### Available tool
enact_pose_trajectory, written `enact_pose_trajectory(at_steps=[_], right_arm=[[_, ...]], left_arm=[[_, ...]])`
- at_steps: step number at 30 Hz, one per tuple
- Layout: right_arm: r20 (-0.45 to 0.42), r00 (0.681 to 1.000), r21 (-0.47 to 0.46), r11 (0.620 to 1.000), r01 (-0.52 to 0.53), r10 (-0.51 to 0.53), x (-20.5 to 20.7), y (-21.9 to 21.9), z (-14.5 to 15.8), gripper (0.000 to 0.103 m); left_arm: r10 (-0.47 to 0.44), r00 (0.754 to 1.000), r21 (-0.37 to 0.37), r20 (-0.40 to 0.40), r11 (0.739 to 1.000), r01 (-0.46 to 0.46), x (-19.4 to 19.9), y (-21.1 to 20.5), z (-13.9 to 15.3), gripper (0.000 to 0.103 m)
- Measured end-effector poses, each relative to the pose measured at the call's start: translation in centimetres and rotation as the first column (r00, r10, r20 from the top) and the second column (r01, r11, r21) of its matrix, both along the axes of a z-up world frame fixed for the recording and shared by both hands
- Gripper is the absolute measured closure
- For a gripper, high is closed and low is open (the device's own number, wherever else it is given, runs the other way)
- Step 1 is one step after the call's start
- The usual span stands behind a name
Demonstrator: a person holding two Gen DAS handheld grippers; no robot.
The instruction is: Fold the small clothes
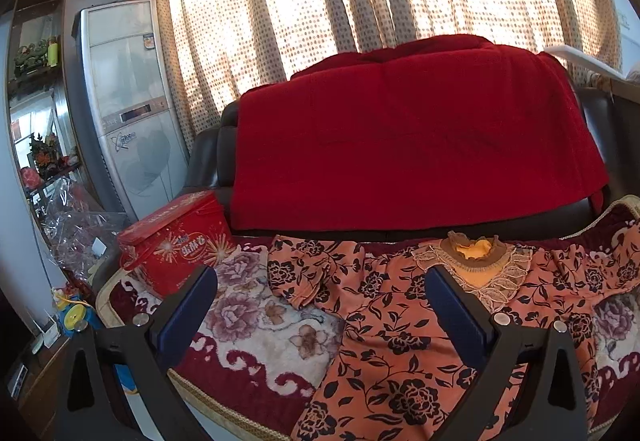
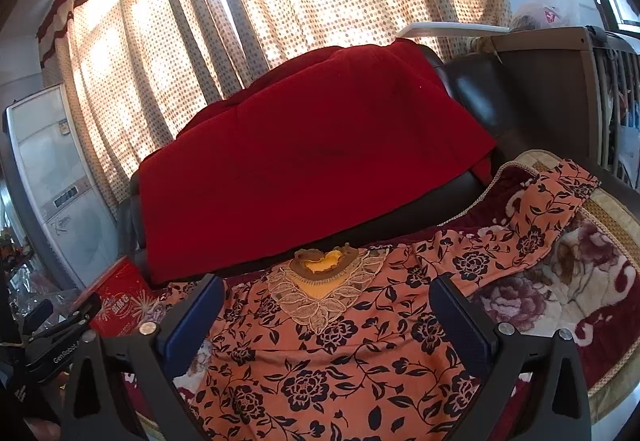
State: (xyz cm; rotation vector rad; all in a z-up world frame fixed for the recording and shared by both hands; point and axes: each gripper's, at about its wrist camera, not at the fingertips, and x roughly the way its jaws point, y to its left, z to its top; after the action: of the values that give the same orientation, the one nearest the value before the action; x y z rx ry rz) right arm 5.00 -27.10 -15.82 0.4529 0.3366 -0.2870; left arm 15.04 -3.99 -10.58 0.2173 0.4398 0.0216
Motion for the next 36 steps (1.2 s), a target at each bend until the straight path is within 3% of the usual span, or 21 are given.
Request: enact_pose_trajectory(at_steps=[2, 5, 8, 11, 15, 16, 19, 21, 23, 25, 27, 30, 31, 33, 35, 36], right_arm=[[-0.009, 1.0, 0.017, 1.0, 0.009, -0.009, 0.8, -1.6, -1.1, 0.0], [-0.006, 0.998, 0.075, 0.995, 0.068, -0.067, 2.0, -5.5, -3.6, 0.0], [0.014, 0.987, 0.166, 0.974, 0.155, -0.16, 2.4, -11.6, -7.9, 0.0], [-0.002, 0.959, 0.329, 0.905, 0.269, -0.284, 3.3, -17.8, -12.8, 0.0], [-0.065, 0.89, 0.427, 0.794, 0.434, -0.451, 2.0, -26.0, -16.4, 0.001], [-0.057, 0.872, 0.442, 0.771, 0.459, -0.486, 1.7, -27.9, -16.7, 0.002], [-0.025, 0.811, 0.49, 0.7, 0.519, -0.584, 1.1, -32.9, -17.4, 0.008], [-0.047, 0.784, 0.53, 0.65, 0.545, -0.619, 1.0, -35.6, -18.1, 0.019], [-0.013, 0.77, 0.574, 0.626, 0.528, -0.638, 1.5, -38.0, -17.6, 0.019], [0.0, 0.775, 0.538, 0.653, 0.533, -0.632, 2.6, -39.1, -16.0, 0.02], [-0.02, 0.774, 0.483, 0.671, 0.562, -0.633, 3.4, -39.7, -15.2, 0.044], [-0.06, 0.773, 0.477, 0.662, 0.578, -0.632, 3.8, -41.1, -15.6, 0.065], [-0.064, 0.774, 0.477, 0.662, 0.579, -0.631, 3.9, -41.3, -15.5, 0.066], [-0.06, 0.78, 0.468, 0.673, 0.573, -0.623, 4.1, -41.8, -14.9, 0.078], [-0.055, 0.788, 0.413, 0.704, 0.577, -0.614, 4.6, -42.2, -14.4, 0.09], [-0.059, 0.785, 0.394, 0.708, 0.586, -0.617, 4.9, -42.2, -14.0, 0.091]], left_arm=[[-0.017, 0.999, -0.012, -0.027, 1.0, 0.017, 1.8, -0.6, -1.2, 0.0], [-0.078, 0.986, -0.075, -0.15, 0.995, 0.068, 6.4, -1.4, -4.4, 0.0], [-0.143, 0.936, -0.131, -0.321, 0.986, 0.105, 12.1, -2.9, -10.2, 0.0], [-0.172, 0.863, -0.179, -0.474, 0.979, 0.097, 16.2, -4.2, -16.8, 0.0], [-0.156, 0.805, -0.127, -0.572, 0.987, 0.102, 18.3, -5.8, -22.0, 0.0], [-0.168, 0.803, -0.123, -0.573, 0.985, 0.118, 18.6, -6.2, -22.2, 0.0], [-0.179, 0.826, -0.121, -0.535, 0.983, 0.135, 18.7, -6.5, -22.2, 0.0], [-0.214, 0.809, -0.136, -0.547, 0.977, 0.167, 18.7, -6.9, -23.0, 0.0], [-0.229, 0.806, -0.144, -0.546, 0.973, 0.178, 18.7, -7.3, -23.4, 0.0], [-0.227, 0.81, -0.162, -0.541, 0.973, 0.164, 18.9, -7.0, -23.4, 0.0], [-0.222, 0.811, -0.191, -0.541, 0.972, 0.139, 18.8, -6.8, -23.6, 0.0], [-0.223, 0.808, -0.204, -0.545, 0.97, 0.13, 18.3, -6.4, -23.9, 0.0], [-0.225, 0.804, -0.202, -0.55, 0.97, 0.134, 18.3, -6.4, -23.8, 0.0], [-0.236, 0.797, -0.205, -0.556, 0.968, 0.144, 18.3, -6.6, -23.9, 0.0], [-0.251, 0.781, -0.208, -0.571, 0.965, 0.157, 18.8, -6.5, -23.6, 0.0], [-0.258, 0.776, -0.208, -0.575, 0.964, 0.166, 19.0, -6.5, -23.4, 0.0]])
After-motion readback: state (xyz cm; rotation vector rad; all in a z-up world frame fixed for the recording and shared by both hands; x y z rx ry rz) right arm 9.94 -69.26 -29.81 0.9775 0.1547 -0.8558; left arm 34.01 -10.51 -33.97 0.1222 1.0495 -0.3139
